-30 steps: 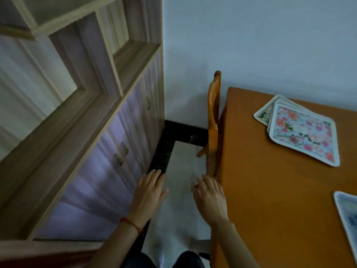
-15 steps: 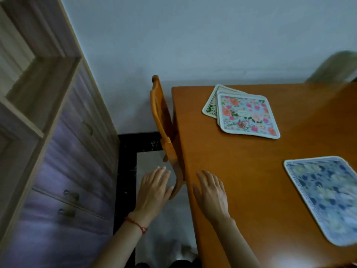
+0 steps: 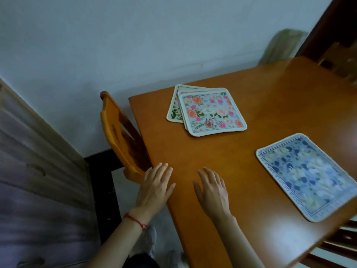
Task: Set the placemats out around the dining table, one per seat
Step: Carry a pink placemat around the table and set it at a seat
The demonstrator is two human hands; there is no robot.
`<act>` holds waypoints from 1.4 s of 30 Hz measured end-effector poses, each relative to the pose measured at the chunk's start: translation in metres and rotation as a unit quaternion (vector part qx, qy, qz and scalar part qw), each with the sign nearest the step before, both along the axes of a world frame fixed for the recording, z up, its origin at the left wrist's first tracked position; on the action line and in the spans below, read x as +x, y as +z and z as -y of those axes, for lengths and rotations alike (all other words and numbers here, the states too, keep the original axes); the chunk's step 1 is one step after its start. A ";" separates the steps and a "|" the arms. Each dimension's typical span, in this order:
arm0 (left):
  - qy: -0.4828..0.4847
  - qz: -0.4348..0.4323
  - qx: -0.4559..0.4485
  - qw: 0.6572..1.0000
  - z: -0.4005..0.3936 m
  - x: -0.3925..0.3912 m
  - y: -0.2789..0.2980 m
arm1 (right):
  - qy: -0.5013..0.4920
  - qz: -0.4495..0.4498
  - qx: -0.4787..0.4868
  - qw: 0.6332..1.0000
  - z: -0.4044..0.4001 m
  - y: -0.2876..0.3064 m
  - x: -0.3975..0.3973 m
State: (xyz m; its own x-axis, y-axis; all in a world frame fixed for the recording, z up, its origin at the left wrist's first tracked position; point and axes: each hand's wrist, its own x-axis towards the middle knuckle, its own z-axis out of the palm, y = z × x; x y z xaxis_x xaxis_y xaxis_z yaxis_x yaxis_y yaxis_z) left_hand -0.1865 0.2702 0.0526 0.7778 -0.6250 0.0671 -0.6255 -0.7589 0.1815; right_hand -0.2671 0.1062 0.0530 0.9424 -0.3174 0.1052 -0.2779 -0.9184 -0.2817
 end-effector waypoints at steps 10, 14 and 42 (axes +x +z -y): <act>-0.114 0.019 -0.006 0.993 0.021 0.078 0.004 | -0.124 0.005 0.003 0.992 -0.001 0.008 0.043; -0.139 0.017 -0.004 0.990 0.027 0.106 0.005 | -0.156 -0.004 0.003 0.988 -0.002 0.007 0.060; -0.141 -0.069 -0.015 0.988 0.120 0.242 -0.022 | -0.227 0.025 0.086 0.970 0.073 -0.030 0.157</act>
State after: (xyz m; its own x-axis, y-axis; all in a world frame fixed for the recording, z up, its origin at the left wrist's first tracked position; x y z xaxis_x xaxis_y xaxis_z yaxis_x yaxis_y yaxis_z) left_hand 0.0557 0.1502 0.0304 0.5766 -0.8170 -0.0051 -0.7787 -0.5515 0.2991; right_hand -0.1105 0.0327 0.0231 0.6971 -0.7148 0.0559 -0.6244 -0.6435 -0.4428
